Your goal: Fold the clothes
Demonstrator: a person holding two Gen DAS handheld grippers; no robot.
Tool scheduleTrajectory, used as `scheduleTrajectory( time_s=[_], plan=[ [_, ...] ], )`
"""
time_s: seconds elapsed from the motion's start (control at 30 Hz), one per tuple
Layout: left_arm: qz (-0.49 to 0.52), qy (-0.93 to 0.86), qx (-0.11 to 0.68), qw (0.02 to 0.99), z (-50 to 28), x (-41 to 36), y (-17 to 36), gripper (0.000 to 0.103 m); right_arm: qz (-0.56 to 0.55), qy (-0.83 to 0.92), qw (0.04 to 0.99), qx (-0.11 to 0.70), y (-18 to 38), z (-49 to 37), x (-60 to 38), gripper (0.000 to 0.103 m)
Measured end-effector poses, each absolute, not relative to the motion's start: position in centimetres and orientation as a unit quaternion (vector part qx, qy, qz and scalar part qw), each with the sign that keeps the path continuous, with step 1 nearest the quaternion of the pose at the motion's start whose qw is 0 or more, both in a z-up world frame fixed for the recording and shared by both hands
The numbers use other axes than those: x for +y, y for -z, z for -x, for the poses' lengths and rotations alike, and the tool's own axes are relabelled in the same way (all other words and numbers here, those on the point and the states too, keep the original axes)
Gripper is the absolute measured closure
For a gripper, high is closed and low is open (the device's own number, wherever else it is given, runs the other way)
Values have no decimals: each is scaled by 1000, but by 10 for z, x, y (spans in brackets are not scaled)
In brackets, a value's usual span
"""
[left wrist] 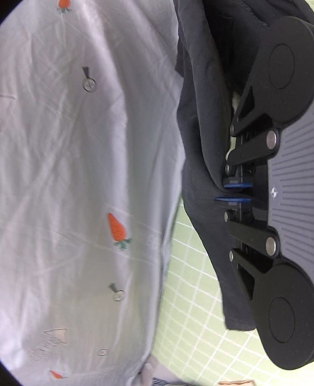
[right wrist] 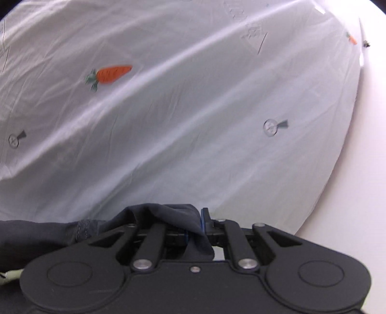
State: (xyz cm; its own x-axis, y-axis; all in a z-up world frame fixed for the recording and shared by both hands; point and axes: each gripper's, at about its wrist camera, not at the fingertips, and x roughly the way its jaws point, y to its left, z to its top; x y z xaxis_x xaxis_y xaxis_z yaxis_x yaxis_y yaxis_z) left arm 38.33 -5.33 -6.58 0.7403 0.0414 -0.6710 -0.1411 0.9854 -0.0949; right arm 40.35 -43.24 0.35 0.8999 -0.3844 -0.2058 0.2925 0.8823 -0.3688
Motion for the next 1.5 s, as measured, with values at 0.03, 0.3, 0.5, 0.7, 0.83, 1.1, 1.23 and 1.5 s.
scheduleTrajectory(
  time_s=[0.03, 0.3, 0.5, 0.7, 0.83, 1.1, 1.23, 1.5],
  plan=[
    [52, -49, 333, 940, -377, -58, 49, 94, 172, 179, 962, 116, -18, -395, -435, 94],
    [-37, -88, 305, 948, -326, -65, 23, 94, 108, 145, 973, 144, -18, -338, -449, 93],
    [-13, -116, 444, 888, -280, -30, 113, 94, 149, 100, 920, 349, 106, -299, -425, 88],
    [34, -145, 476, 867, -253, -3, 134, 94, 23, 128, 911, 392, 116, -258, -438, 69],
    [20, -146, 470, 870, -253, -4, 130, 94, 3, 131, 909, 397, 110, -255, -439, 68],
    [41, -207, 461, 862, -255, 35, 134, 94, -15, 94, 921, 378, 75, -268, -446, 47],
    [41, -231, 459, 857, -251, 52, 134, 94, -41, 53, 921, 384, 59, -274, -454, 38],
    [34, -224, 463, 857, -243, 54, 138, 94, -36, 28, 904, 424, 19, -273, -474, 37]
  ],
)
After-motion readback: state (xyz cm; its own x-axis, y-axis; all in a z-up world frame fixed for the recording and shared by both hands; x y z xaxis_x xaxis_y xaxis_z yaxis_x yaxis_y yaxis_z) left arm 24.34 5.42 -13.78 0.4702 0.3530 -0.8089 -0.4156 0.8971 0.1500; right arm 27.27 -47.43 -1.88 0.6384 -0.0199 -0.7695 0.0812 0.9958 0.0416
